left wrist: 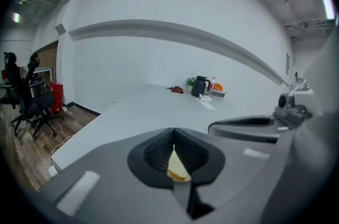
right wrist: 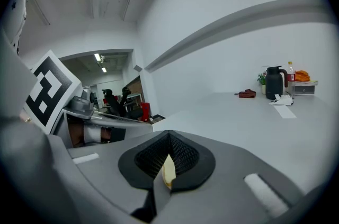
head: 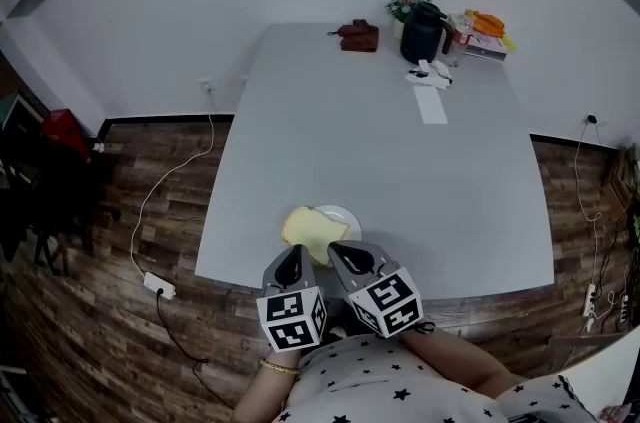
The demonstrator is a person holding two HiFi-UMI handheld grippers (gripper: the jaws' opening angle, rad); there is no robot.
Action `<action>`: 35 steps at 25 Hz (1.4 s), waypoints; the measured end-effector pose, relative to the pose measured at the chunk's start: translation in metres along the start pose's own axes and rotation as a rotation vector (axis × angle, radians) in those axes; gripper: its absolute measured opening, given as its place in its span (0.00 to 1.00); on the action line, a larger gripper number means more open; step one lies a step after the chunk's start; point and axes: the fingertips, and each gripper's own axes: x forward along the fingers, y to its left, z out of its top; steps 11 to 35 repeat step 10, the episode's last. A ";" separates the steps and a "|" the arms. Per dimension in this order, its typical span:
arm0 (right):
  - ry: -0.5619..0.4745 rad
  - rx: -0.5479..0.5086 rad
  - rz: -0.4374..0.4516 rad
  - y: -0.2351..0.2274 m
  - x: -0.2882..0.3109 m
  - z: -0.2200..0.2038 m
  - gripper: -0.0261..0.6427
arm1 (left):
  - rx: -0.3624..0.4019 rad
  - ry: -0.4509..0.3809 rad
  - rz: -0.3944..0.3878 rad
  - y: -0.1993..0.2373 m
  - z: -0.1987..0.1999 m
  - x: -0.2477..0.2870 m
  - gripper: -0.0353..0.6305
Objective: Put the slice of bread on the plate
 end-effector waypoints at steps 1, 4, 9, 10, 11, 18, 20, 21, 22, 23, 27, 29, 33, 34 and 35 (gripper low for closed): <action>-0.001 -0.001 0.000 0.000 0.000 0.001 0.04 | -0.001 -0.002 -0.001 0.000 0.001 0.000 0.06; -0.002 -0.007 0.001 0.001 -0.001 0.002 0.04 | -0.007 -0.006 -0.001 0.001 0.003 0.000 0.06; -0.006 -0.014 0.003 0.005 -0.004 0.002 0.04 | -0.010 -0.016 -0.002 0.003 0.002 -0.004 0.06; -0.008 -0.016 0.002 0.006 -0.005 0.002 0.04 | -0.009 -0.018 -0.002 0.003 0.002 -0.005 0.06; -0.008 -0.016 0.002 0.006 -0.005 0.002 0.04 | -0.009 -0.018 -0.002 0.003 0.002 -0.005 0.06; -0.008 -0.016 0.002 0.006 -0.005 0.002 0.04 | -0.009 -0.018 -0.002 0.003 0.002 -0.005 0.06; -0.008 -0.016 0.002 0.006 -0.005 0.002 0.04 | -0.009 -0.018 -0.002 0.003 0.002 -0.005 0.06; -0.008 -0.016 0.002 0.006 -0.005 0.002 0.04 | -0.009 -0.018 -0.002 0.003 0.002 -0.005 0.06; -0.008 -0.016 0.002 0.006 -0.005 0.002 0.04 | -0.009 -0.018 -0.002 0.003 0.002 -0.005 0.06; -0.008 -0.016 0.002 0.006 -0.005 0.002 0.04 | -0.009 -0.018 -0.002 0.003 0.002 -0.005 0.06; -0.008 -0.016 0.002 0.006 -0.005 0.002 0.04 | -0.009 -0.018 -0.002 0.003 0.002 -0.005 0.06; -0.008 -0.016 0.002 0.006 -0.005 0.002 0.04 | -0.009 -0.018 -0.002 0.003 0.002 -0.005 0.06; -0.008 -0.016 0.002 0.006 -0.005 0.002 0.04 | -0.009 -0.018 -0.002 0.003 0.002 -0.005 0.06; -0.008 -0.016 0.002 0.006 -0.005 0.002 0.04 | -0.009 -0.018 -0.002 0.003 0.002 -0.005 0.06; -0.008 -0.016 0.002 0.006 -0.005 0.002 0.04 | -0.009 -0.018 -0.002 0.003 0.002 -0.005 0.06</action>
